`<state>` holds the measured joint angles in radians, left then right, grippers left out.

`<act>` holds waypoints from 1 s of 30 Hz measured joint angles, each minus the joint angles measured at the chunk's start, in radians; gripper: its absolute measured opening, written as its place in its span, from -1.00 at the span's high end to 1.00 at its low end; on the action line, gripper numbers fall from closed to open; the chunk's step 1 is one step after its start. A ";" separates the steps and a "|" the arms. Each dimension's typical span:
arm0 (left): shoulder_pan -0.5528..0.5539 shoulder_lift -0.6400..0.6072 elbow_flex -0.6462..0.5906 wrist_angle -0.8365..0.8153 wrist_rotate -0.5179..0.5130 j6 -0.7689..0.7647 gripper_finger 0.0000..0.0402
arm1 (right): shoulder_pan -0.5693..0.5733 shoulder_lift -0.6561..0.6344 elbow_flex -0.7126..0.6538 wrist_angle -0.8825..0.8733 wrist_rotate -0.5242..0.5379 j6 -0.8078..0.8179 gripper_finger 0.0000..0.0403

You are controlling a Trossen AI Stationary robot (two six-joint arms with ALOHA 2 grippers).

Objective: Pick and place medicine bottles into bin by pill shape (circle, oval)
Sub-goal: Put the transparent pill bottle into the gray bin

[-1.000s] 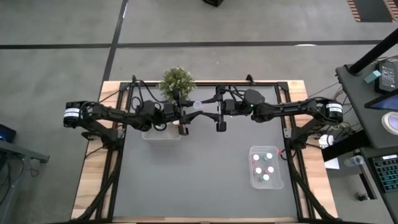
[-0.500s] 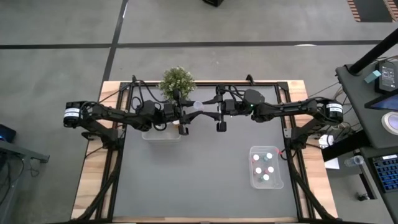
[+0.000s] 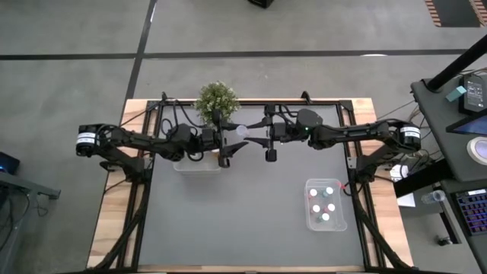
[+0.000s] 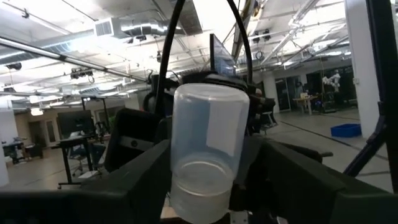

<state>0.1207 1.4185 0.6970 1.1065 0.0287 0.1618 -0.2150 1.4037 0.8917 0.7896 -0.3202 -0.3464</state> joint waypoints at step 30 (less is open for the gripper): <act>0.032 -0.160 -0.063 -0.413 0.064 -0.570 -0.22 | 0.076 -0.093 -0.005 -0.447 0.426 -2.020 0.37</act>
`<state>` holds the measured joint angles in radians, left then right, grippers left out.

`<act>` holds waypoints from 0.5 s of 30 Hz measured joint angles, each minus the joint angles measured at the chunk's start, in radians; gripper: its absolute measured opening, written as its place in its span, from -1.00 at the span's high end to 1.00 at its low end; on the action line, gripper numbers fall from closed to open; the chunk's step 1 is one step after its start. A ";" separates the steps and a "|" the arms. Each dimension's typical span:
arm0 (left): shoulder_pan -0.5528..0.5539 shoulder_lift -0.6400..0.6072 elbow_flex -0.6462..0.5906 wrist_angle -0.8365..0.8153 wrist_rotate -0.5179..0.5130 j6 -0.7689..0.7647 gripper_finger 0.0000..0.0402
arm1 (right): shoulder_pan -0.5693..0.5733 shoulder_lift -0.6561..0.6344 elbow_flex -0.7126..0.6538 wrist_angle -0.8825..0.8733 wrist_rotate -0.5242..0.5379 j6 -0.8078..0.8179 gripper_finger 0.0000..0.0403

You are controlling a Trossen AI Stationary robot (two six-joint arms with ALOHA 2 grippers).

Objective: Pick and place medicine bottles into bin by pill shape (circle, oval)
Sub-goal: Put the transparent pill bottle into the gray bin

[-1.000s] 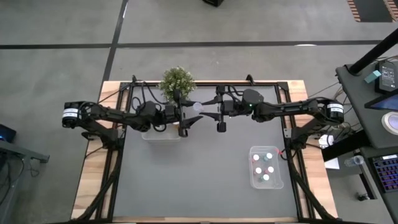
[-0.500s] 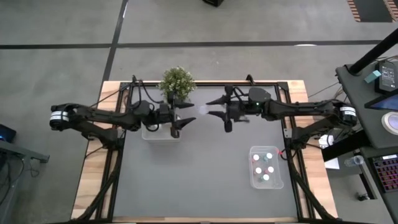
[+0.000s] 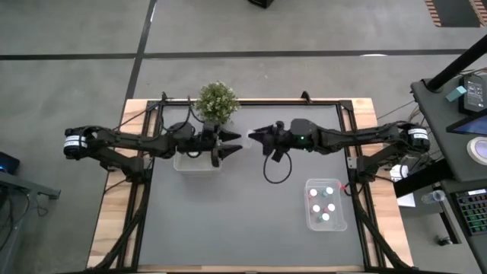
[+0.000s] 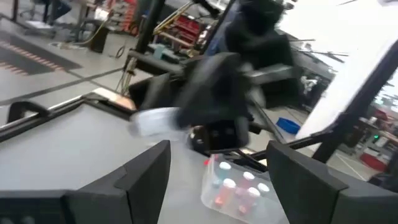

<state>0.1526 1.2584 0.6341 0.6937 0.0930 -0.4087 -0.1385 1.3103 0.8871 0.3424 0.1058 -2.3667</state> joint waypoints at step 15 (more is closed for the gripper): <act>0.025 0.112 0.008 0.009 0.034 0.049 -0.22 | 0.058 0.053 0.002 0.112 -0.001 -0.257 0.37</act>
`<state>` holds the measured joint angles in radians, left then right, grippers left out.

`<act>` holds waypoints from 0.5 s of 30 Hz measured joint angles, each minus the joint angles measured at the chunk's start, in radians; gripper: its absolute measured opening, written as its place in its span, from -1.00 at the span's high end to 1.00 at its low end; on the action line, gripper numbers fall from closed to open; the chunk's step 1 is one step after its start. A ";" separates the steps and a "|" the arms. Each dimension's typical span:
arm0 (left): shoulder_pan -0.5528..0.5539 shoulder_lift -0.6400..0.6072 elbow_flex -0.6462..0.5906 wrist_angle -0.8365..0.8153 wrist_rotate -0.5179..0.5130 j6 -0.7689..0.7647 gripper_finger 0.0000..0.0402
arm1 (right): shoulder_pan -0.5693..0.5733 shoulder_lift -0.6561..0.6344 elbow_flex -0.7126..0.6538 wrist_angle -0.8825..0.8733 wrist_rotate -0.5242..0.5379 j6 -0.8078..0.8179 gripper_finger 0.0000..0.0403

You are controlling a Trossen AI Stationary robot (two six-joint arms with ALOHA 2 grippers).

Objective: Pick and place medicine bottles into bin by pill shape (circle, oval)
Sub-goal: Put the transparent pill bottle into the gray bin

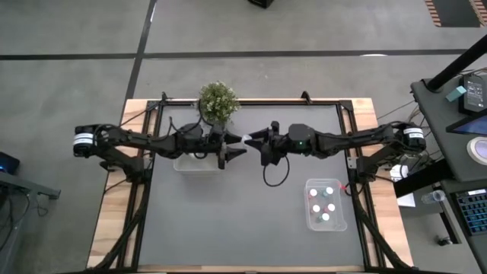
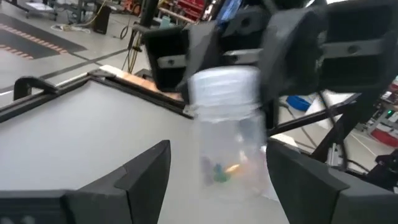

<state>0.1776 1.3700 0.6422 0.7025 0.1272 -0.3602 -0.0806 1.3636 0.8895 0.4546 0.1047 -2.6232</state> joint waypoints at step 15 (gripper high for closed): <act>0.000 0.037 0.005 0.075 0.003 -0.002 0.32 | 0.002 0.000 0.006 0.000 -0.001 -0.040 0.37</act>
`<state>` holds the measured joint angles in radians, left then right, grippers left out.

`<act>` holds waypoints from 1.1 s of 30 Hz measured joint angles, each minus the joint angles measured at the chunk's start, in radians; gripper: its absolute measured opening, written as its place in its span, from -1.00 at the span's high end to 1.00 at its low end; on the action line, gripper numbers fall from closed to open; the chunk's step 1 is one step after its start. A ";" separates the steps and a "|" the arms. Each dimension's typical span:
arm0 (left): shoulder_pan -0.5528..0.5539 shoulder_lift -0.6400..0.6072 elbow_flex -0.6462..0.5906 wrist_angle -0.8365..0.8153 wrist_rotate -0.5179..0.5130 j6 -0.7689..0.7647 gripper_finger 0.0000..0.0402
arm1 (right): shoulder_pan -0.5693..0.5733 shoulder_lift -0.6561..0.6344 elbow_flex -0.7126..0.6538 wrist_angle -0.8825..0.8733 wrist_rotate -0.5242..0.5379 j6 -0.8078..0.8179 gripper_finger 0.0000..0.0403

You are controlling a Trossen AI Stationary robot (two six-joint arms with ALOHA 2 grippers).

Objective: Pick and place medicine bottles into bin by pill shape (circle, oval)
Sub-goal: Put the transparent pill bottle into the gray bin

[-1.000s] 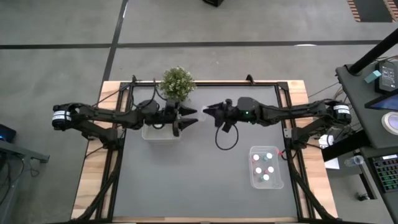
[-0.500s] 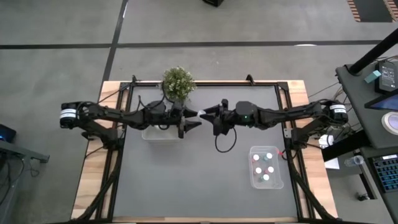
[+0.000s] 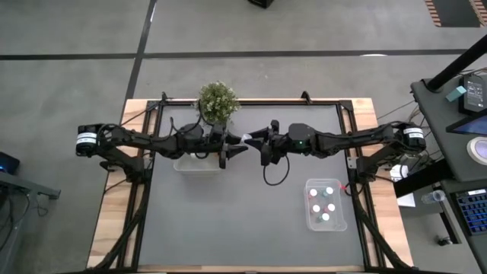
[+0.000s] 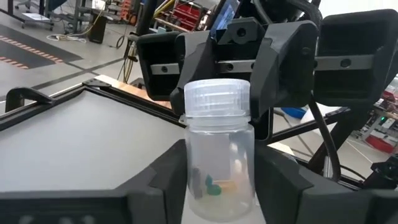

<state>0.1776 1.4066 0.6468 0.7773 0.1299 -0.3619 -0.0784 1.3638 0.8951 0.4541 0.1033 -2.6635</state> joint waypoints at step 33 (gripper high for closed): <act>-0.010 -0.191 -0.054 -0.064 0.030 0.340 0.36 | -0.001 -0.074 0.002 0.130 0.096 0.818 -0.04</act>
<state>0.1673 1.2153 0.5932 0.7131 0.1596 -0.0215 -0.0795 1.2902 0.8966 0.5841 0.1996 -1.8453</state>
